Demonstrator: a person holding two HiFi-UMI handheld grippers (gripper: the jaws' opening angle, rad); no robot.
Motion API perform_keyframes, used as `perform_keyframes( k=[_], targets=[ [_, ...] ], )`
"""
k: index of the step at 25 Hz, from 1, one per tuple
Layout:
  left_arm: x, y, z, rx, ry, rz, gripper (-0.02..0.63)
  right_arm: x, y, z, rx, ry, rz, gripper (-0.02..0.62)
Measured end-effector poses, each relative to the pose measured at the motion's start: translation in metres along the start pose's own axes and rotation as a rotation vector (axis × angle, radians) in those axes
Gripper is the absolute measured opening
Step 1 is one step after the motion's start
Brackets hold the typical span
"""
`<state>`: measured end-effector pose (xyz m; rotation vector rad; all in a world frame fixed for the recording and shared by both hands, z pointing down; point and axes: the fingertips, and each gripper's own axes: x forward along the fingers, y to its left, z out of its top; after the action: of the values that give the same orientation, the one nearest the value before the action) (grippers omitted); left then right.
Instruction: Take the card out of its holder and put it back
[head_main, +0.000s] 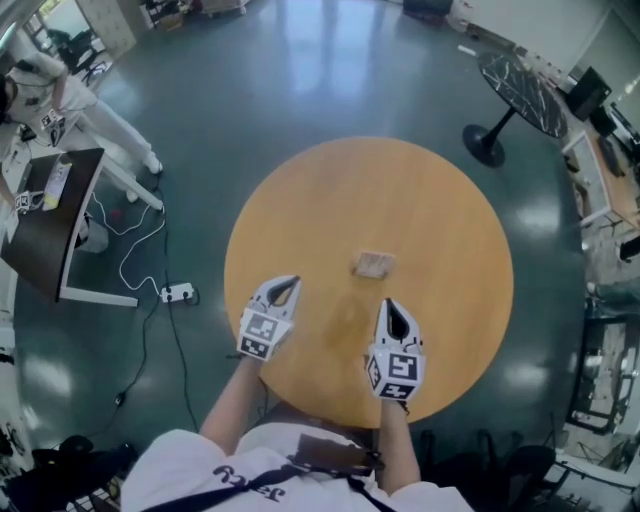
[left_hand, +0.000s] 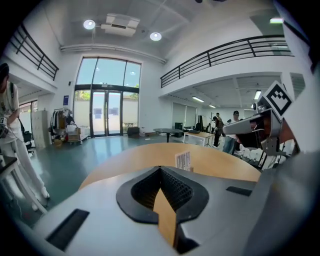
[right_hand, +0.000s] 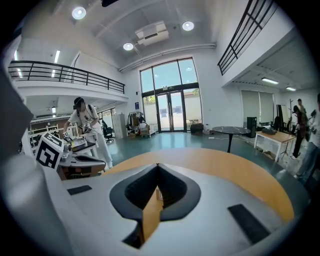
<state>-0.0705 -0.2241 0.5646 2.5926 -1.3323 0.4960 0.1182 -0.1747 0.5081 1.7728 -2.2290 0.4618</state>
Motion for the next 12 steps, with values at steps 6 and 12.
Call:
perform_keyframes(
  k=[6,12],
  targets=[
    [0.017,0.022,-0.006,0.129,-0.028,-0.126,0.014,0.006,-0.003,-0.011,-0.029,0.000,0.046,0.008],
    [0.045,0.028,-0.016,0.214,-0.008,-0.238,0.015,0.011,-0.008,-0.028,-0.007,0.017,0.084,0.008]
  ],
)
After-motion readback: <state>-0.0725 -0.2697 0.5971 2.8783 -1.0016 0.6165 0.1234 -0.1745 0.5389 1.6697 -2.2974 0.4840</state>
